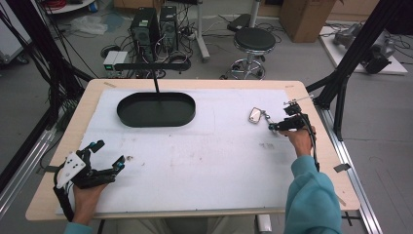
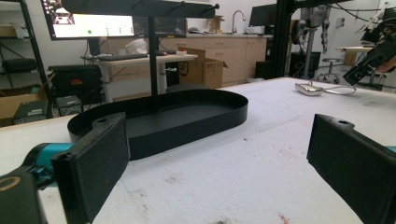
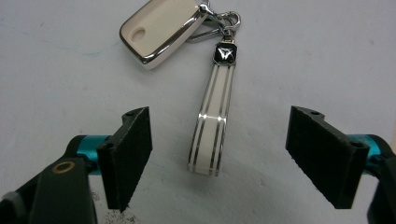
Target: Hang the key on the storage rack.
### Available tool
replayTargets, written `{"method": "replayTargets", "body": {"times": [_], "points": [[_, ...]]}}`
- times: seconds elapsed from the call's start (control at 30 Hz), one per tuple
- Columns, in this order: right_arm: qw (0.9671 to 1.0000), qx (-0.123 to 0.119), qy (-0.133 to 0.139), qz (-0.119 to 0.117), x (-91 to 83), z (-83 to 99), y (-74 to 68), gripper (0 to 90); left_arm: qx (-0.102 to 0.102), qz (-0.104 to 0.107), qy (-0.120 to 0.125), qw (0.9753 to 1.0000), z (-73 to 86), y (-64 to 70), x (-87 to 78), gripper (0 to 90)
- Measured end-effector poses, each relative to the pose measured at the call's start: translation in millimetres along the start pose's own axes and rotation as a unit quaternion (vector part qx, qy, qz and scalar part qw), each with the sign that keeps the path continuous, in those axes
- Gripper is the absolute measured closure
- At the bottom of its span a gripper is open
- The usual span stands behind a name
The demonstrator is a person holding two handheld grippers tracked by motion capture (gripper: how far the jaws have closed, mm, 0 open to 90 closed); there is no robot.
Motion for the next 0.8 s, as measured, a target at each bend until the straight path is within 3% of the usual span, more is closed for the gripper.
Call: {"method": "replayTargets", "body": {"times": [0.2, 0.8], "points": [[0.9998, 0.008, -0.018, 0.002, 3.2, 4.0, -0.6, 33.9, 0.0, 0.001, 0.001, 1.0, -0.1, -0.2, 0.0, 6.3], [0.9987, 0.017, -0.049, -0.003, 9.9, 11.1, -1.7, 52.4, 0.0, 0.001, 0.001, 1.0, -0.1, 0.0, -0.1, 6.3]]}}
Point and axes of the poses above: each handheld gripper's, and its own axes: x roughly forward along the jaws, z roughly out of its underside, y roughly to its right, the point moved 10 cm from there along x, roughly forward along the jaws, and after that the axes turned 1 degree about -y, right-handed, at the moved point
